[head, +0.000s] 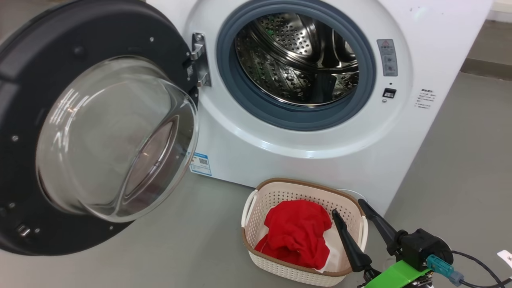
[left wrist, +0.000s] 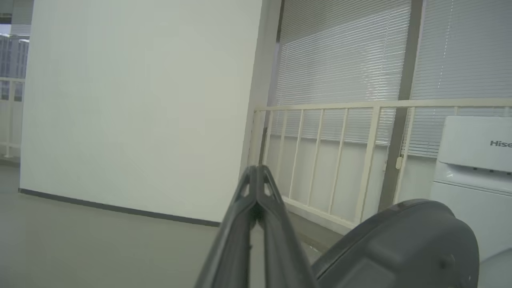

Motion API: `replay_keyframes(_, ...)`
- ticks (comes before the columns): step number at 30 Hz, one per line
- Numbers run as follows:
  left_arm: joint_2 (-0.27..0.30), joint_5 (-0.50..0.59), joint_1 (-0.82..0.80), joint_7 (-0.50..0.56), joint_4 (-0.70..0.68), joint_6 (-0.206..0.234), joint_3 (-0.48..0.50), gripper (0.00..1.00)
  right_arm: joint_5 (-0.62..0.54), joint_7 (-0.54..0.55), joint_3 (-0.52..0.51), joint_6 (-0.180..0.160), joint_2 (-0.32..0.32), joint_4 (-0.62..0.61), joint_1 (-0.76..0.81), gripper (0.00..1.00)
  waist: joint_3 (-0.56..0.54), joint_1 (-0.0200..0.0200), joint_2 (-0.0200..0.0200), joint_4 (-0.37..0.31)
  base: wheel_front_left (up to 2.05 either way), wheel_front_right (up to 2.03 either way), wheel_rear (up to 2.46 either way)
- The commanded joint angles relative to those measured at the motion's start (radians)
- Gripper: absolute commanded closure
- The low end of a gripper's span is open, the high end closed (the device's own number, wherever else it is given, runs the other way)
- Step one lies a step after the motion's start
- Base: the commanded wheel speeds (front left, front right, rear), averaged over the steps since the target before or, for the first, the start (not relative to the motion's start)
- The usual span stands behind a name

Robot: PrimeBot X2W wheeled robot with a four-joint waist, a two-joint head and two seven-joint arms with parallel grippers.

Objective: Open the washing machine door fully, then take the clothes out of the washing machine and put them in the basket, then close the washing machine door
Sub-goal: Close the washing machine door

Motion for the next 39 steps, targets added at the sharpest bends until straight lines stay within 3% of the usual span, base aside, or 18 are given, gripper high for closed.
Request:
replay_keyframes(1, 0.069, -0.061, -0.084, 0.038, 0.085, -0.006, 0.070, 1.00, 0.004, -0.006, 0.026, 0.006, -0.006, -0.022, -0.028, 0.00, 0.005, 0.0000, -0.0001, -0.024, 0.00, 0.00, 0.00)
replay_keyframes(6, 0.081, -0.193, -0.168, 0.117, 0.265, -0.019, 0.165, 1.00, 0.009, -0.006, 0.033, 0.006, -0.010, -0.017, -0.034, 0.00, 0.008, 0.0000, -0.0001, -0.051, 0.00, 0.00, 0.00)
replay_keyframes(14, 0.108, -0.414, -0.276, 0.411, 0.444, -0.023, 0.303, 1.00, 0.014, -0.006, 0.029, 0.006, -0.019, -0.019, -0.023, 0.00, 0.013, 0.0000, -0.0001, -0.083, 0.00, 0.00, 0.00)
replay_keyframes(28, 0.098, -0.523, -0.202, 0.739, 0.352, -0.034, 0.324, 1.00, 0.013, -0.006, 0.031, 0.006, -0.019, -0.019, -0.018, 0.00, 0.013, 0.0000, -0.0001, -0.088, 0.00, 0.00, 0.00)
replay_keyframes(39, 0.088, -0.563, -0.132, 0.891, 0.332, -0.104, 0.295, 1.00, 0.013, -0.006, 0.034, 0.006, -0.011, -0.019, -0.019, 0.00, 0.015, 0.0000, -0.0001, -0.085, 0.00, 0.00, 0.00)
